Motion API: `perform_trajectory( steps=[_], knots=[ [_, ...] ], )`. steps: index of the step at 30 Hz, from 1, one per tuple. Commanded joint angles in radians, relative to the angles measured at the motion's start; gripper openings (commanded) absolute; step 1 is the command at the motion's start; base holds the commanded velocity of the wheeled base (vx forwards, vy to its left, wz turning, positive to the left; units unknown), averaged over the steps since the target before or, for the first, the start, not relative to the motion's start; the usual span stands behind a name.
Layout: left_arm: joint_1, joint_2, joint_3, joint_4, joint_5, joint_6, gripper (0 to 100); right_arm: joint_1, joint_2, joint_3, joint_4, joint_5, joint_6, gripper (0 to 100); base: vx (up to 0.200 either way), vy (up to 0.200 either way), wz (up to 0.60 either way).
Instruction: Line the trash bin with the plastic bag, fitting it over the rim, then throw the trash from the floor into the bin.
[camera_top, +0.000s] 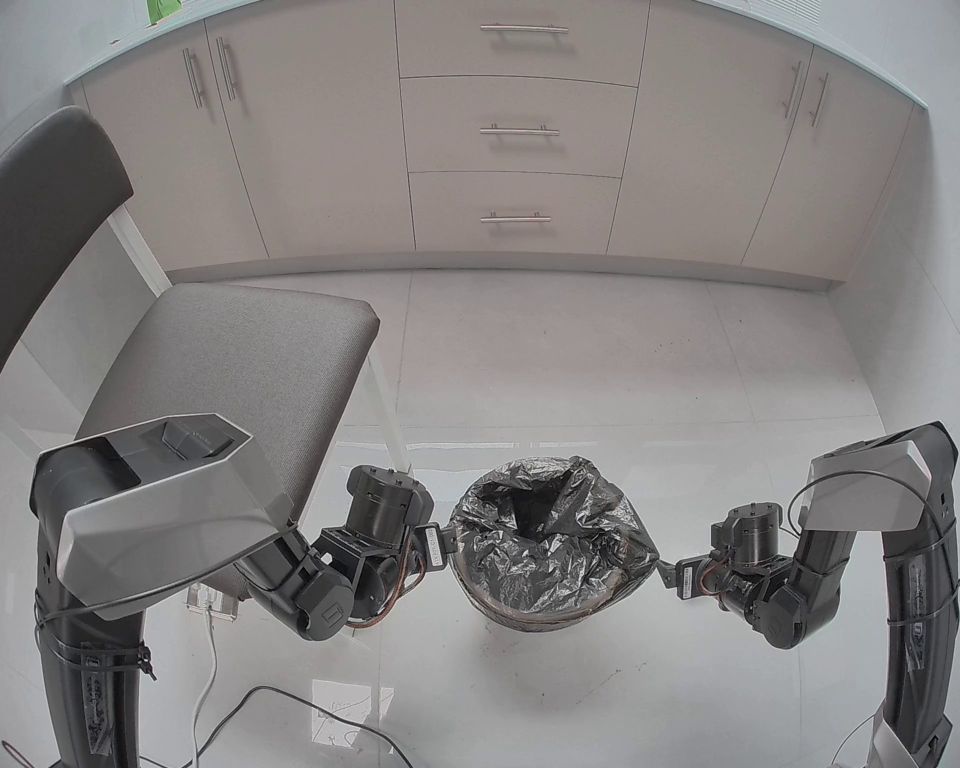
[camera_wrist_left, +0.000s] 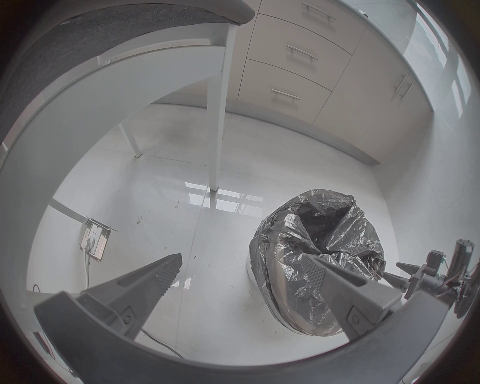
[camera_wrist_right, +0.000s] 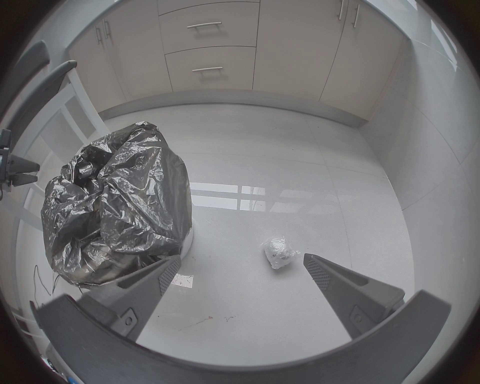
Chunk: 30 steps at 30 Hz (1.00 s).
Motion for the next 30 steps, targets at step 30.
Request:
perform_trajectory(
  steps=[30],
  knots=[
    [-0.001,0.002,0.0,0.0,0.0,-0.001,100,0.126,0.003,-0.689,0.628,0.024,0.06,100,0.0,0.0,0.0]
  ],
)
